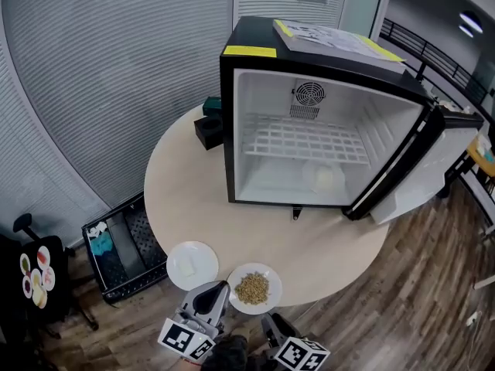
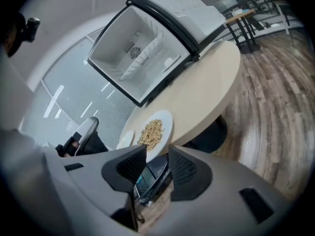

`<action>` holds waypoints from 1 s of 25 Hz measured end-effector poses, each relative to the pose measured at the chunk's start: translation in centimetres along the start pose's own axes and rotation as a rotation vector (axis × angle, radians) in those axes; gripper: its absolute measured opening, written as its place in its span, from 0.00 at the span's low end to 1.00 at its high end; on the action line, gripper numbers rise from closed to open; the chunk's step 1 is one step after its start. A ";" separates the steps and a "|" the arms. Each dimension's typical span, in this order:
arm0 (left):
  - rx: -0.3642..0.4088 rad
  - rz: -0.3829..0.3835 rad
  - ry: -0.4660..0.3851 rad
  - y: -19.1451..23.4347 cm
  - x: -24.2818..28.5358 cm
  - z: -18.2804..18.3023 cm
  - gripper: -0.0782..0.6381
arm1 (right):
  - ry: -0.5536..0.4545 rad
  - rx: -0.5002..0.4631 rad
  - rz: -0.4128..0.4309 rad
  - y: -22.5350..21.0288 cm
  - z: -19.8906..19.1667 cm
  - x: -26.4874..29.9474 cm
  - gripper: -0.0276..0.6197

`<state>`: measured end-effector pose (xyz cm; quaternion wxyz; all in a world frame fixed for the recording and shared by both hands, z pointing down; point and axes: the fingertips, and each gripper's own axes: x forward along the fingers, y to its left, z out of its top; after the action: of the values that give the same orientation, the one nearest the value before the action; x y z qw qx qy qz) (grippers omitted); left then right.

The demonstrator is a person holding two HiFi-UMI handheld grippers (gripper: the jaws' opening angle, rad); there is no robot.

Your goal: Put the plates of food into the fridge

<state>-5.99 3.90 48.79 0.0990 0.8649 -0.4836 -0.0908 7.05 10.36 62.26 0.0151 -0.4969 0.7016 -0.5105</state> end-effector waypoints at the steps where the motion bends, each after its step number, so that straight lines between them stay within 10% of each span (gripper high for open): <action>1: 0.004 0.006 0.003 0.1 -0.2 -0.4 0.12 | 0.000 0.040 0.019 0.1 -0.1 0.2 0.23; 25: -0.018 0.151 -0.004 3.1 -6.7 -3.6 0.12 | -0.051 0.550 0.305 1.1 -2.0 5.0 0.20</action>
<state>-11.10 8.34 53.46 0.1124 0.8250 -0.5467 -0.0891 2.72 8.15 64.88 0.2430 -0.3760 0.6029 -0.6603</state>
